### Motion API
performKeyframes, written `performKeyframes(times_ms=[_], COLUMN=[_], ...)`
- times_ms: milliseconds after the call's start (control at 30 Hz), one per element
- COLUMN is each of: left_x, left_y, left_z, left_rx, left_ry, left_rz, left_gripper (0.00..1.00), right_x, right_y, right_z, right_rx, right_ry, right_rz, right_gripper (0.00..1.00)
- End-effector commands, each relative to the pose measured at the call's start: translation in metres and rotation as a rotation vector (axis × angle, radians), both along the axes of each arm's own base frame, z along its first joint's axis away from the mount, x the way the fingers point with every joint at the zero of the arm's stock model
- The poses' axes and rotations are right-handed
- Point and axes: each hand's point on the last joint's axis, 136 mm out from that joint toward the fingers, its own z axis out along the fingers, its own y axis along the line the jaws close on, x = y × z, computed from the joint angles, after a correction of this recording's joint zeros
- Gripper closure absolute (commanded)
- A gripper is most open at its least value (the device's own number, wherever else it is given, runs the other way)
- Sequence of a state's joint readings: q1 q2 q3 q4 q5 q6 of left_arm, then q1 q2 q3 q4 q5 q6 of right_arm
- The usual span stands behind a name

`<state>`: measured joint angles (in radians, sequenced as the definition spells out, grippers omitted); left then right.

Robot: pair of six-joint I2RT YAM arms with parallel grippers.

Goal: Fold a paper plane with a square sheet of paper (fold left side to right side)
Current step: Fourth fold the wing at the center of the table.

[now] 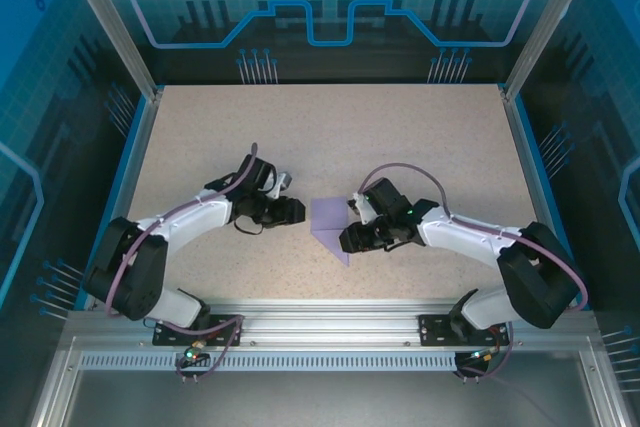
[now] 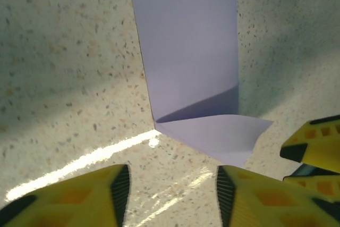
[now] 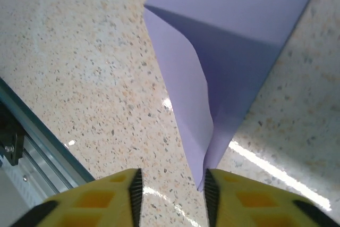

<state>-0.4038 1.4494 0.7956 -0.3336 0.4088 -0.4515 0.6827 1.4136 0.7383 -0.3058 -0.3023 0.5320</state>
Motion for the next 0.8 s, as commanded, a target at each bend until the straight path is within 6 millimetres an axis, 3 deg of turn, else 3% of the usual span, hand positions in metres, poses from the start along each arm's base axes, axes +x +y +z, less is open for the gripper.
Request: performKeyframes(times_ms=[0,100,267,400,600,767], left_x=[-0.014,-0.019,-0.024,-0.025,-0.021,-0.019], left_y=[-0.007,-0.013,-0.020,-0.028,-0.041,-0.051], left_z=[-0.001,-0.004,-0.013,-0.019,-0.021,-0.024], left_rx=[-0.106,-0.167,-0.171,-0.170,-0.170,-0.177], left_ry=[0.079,0.101,0.128,0.140,0.145,0.153], left_rz=[0.065,0.092,0.083,0.065,0.045,0.031], left_gripper=[0.44,0.43,0.41,0.42,0.41,0.41], right_x=[0.013,0.023,0.037,0.045,0.044,0.042], right_y=[-0.012,0.000,0.016,0.015,0.007,0.000], right_z=[-0.006,-0.007,-0.014,-0.017,-0.019,-0.016], right_rx=[-0.055,-0.019,0.005,-0.013,-0.022,-0.030], right_ry=[-0.051,-0.073,-0.069,-0.078,-0.077,-0.082], right_rz=[0.039,0.081,0.117,0.104,0.094,0.084], right_gripper=[0.54,0.50,0.51,0.64,0.97,0.98])
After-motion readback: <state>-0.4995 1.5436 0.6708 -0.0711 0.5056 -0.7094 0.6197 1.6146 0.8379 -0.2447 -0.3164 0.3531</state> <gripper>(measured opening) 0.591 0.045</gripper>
